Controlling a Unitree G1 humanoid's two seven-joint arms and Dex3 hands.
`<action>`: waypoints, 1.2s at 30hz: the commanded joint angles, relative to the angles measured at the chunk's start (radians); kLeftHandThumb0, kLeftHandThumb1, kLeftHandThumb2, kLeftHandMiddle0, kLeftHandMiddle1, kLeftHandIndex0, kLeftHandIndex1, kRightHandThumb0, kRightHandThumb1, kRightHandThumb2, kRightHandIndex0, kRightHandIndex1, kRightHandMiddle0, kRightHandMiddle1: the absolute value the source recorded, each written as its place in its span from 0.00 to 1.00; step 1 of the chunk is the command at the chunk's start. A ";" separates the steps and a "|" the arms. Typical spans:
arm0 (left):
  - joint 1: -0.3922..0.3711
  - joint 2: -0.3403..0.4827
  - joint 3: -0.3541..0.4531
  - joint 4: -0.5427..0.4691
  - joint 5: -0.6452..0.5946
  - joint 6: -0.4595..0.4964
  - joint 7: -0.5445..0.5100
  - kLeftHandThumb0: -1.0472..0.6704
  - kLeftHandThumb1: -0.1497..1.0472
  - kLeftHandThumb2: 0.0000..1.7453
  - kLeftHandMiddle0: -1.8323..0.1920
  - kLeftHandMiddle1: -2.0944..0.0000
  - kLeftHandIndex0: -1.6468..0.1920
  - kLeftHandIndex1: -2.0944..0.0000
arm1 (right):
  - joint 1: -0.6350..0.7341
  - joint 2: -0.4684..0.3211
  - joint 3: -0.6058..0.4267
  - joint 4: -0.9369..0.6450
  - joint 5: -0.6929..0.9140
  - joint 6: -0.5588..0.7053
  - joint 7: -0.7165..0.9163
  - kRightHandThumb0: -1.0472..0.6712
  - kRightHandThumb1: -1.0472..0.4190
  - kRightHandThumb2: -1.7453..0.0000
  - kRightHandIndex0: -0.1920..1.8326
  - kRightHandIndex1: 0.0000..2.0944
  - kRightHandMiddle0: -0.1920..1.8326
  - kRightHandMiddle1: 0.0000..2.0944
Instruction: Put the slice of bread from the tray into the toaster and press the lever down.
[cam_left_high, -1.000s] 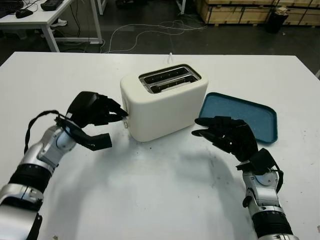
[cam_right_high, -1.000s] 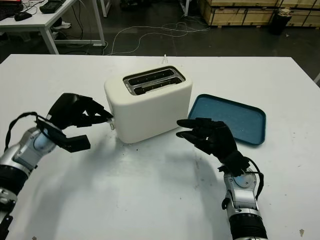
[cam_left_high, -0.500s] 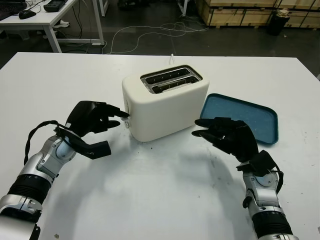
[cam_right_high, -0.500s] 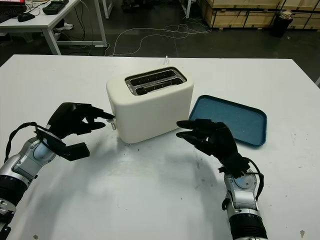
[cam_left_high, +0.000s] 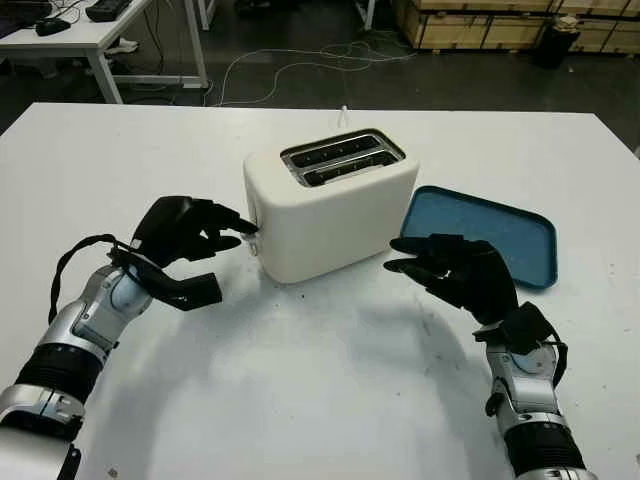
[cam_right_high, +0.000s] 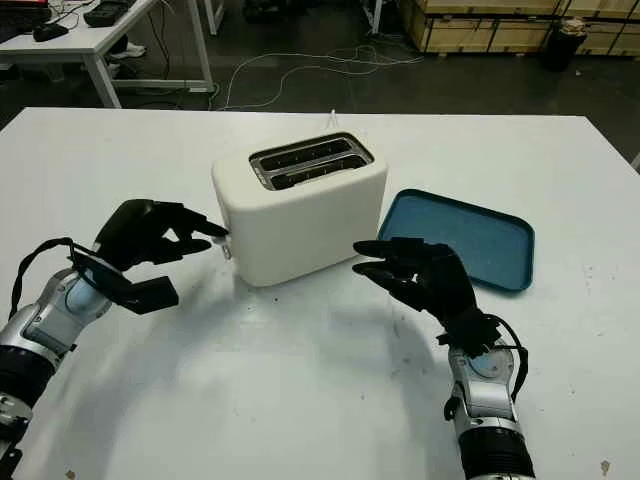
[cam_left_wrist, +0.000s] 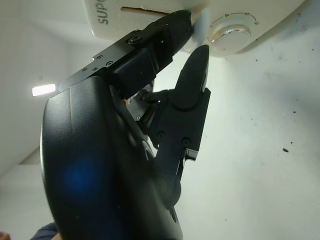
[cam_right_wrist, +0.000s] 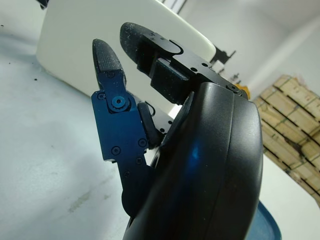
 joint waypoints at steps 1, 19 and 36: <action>0.007 -0.038 -0.066 0.009 0.040 0.006 -0.086 0.48 0.89 0.06 0.49 0.50 0.28 1.00 | -0.008 -0.007 -0.004 0.016 0.007 -0.026 -0.002 0.38 0.13 1.00 0.67 0.00 0.62 0.00; -0.078 -0.067 -0.074 0.044 0.059 -0.070 -0.107 0.47 0.88 0.00 0.44 0.47 0.25 0.99 | -0.007 -0.010 -0.007 0.025 0.000 -0.045 -0.013 0.38 0.13 1.00 0.67 0.00 0.63 0.00; -0.189 -0.412 -0.237 0.614 0.183 0.128 0.060 0.49 0.89 0.03 0.43 0.75 0.30 0.99 | 0.004 -0.020 -0.019 0.043 0.018 -0.090 0.007 0.40 0.13 1.00 0.68 0.00 0.63 0.00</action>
